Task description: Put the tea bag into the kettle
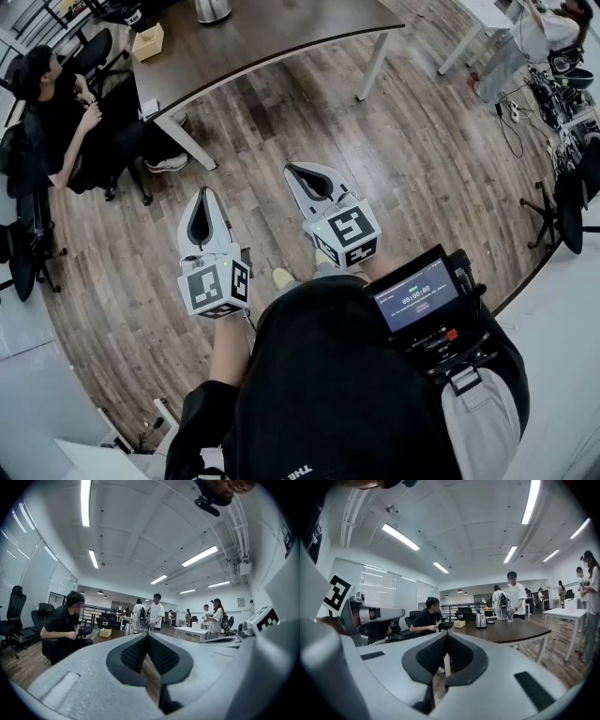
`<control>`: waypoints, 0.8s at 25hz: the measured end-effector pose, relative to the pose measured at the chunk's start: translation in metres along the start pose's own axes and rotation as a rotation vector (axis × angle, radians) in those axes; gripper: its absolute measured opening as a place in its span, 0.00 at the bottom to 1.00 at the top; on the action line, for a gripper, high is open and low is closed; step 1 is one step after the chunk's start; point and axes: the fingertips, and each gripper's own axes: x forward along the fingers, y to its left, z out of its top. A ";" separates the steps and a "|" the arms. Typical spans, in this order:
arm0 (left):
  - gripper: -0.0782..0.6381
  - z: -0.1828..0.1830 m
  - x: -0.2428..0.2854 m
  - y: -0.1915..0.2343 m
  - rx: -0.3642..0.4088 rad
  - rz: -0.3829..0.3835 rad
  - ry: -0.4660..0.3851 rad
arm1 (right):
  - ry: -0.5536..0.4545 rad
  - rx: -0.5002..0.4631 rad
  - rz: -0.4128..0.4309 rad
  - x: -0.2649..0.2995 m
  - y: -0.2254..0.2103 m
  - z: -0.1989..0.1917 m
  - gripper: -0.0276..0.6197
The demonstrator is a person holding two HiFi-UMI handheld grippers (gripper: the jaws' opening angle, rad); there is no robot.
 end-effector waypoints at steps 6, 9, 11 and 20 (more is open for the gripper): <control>0.09 0.001 -0.002 0.008 0.018 0.014 -0.012 | -0.011 -0.005 -0.011 0.002 -0.001 -0.001 0.05; 0.09 0.004 -0.006 0.016 0.034 0.025 -0.017 | -0.003 0.001 -0.005 0.005 0.003 -0.003 0.05; 0.09 0.007 -0.009 0.021 0.042 0.030 -0.020 | 0.002 0.007 0.009 0.008 0.007 -0.003 0.05; 0.09 0.011 -0.027 0.060 0.031 0.041 -0.040 | -0.020 0.031 -0.005 0.017 0.030 0.002 0.05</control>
